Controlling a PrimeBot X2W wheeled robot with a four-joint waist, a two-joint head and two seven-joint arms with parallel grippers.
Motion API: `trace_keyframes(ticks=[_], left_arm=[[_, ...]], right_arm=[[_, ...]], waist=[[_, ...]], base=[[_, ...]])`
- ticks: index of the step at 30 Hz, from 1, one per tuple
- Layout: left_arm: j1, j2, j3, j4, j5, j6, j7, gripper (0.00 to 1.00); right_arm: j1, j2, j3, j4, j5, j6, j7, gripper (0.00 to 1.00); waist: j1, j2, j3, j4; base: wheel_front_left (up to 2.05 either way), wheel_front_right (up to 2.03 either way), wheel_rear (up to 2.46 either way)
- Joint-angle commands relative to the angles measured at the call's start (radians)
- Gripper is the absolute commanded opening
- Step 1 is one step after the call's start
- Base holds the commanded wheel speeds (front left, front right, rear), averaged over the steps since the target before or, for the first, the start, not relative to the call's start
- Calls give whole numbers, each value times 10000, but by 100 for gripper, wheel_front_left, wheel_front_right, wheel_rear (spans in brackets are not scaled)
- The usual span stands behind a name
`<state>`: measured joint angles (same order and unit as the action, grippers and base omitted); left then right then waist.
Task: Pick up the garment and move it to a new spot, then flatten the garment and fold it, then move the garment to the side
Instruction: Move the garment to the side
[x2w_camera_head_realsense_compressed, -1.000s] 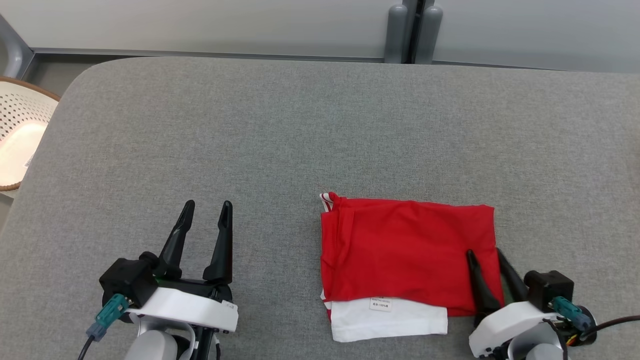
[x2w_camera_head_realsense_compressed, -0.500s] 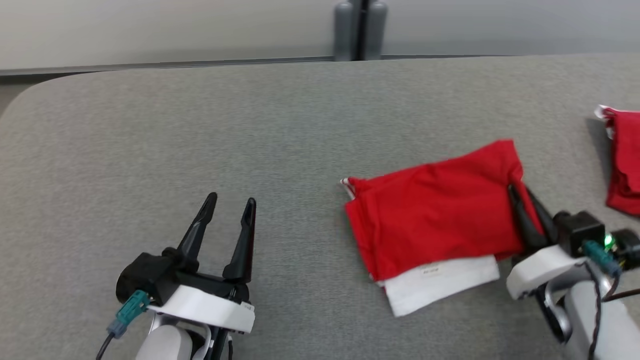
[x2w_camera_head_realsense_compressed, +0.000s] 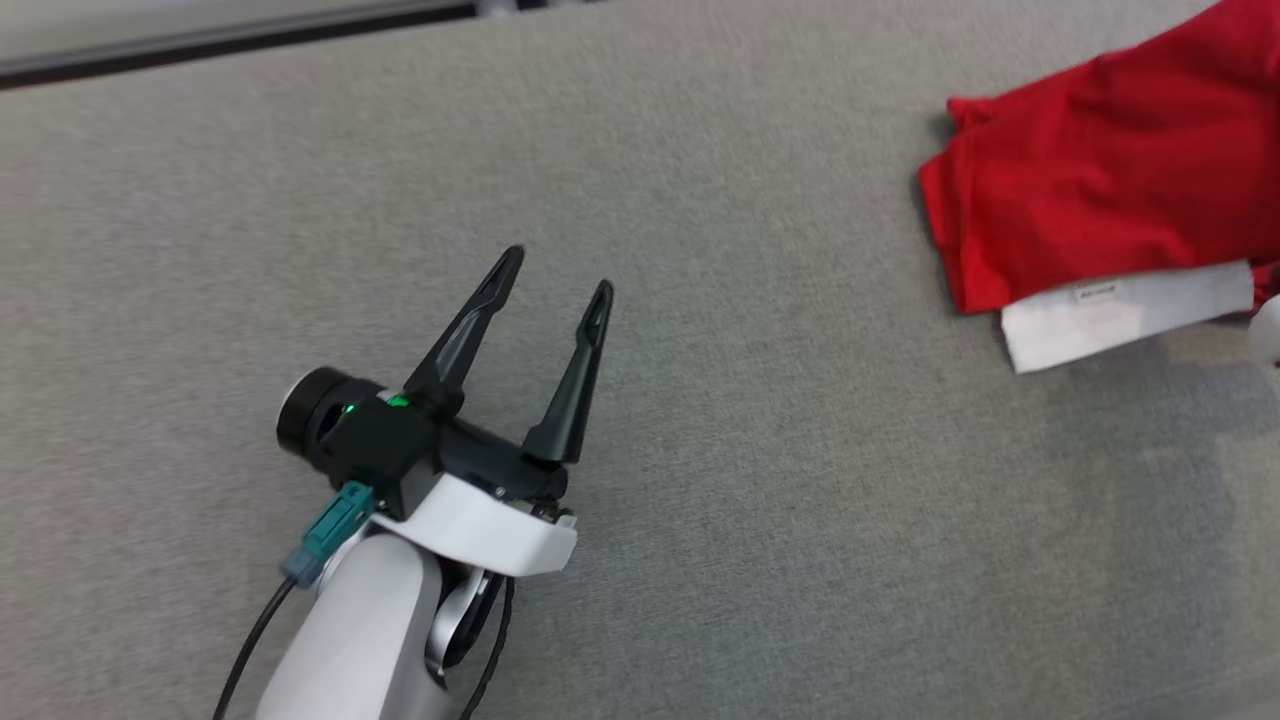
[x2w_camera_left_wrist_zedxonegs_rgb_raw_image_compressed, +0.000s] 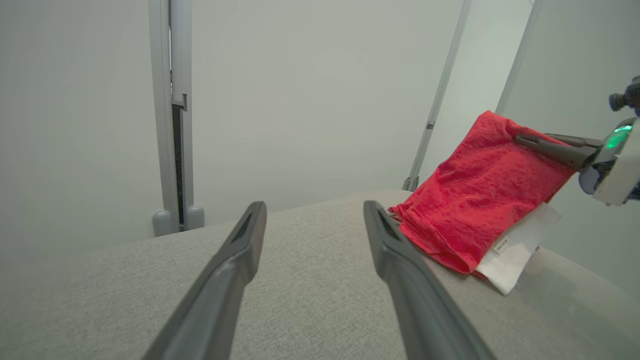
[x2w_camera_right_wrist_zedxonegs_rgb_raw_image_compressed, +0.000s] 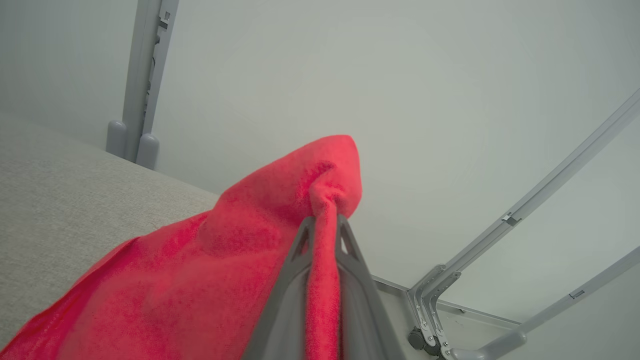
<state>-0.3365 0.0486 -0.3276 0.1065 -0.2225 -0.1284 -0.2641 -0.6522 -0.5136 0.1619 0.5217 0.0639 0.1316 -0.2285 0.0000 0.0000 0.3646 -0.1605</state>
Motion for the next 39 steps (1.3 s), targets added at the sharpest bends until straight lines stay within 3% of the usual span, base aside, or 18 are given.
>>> trace_keyframes(ticks=[1,10,20,21,22,31,39], left_arm=[[-222,60,-45,-47,62,-29,6,100],[-1382,639,-671,-259,106,-26,5,100],[-1922,962,-702,-1062,249,-28,5,100],[-1946,962,-718,-1138,288,-28,5,100],[-1952,952,-724,-1187,290,-28,6,100],[-1740,759,-661,-1315,192,-28,5,100],[-1080,387,-202,-1061,-80,-23,7,100]], right_arm=[[-169,-42,-55,27,62,-21,7,0],[-1480,-198,-781,1322,-312,-21,5,0],[-2422,-39,-1931,3123,-913,-21,-240,0],[-2456,-16,-2008,3302,-1054,-21,-255,29],[-2489,24,-2125,3486,-1194,-21,-253,100],[-2751,585,-2828,4007,-2037,-21,-327,100],[-2368,1439,-2185,2847,-1620,-21,-371,100]], waist=[[0,0,729,-633],[0,0,2064,-1250],[0,0,2612,-1079],[0,0,2618,-1034],[0,0,2614,-996],[0,0,2155,-599],[0,0,787,117]], base=[[0,0,0],[0,0,0],[0,0,0],[0,0,0],[0,0,0],[0,0,0],[0,0,0]])
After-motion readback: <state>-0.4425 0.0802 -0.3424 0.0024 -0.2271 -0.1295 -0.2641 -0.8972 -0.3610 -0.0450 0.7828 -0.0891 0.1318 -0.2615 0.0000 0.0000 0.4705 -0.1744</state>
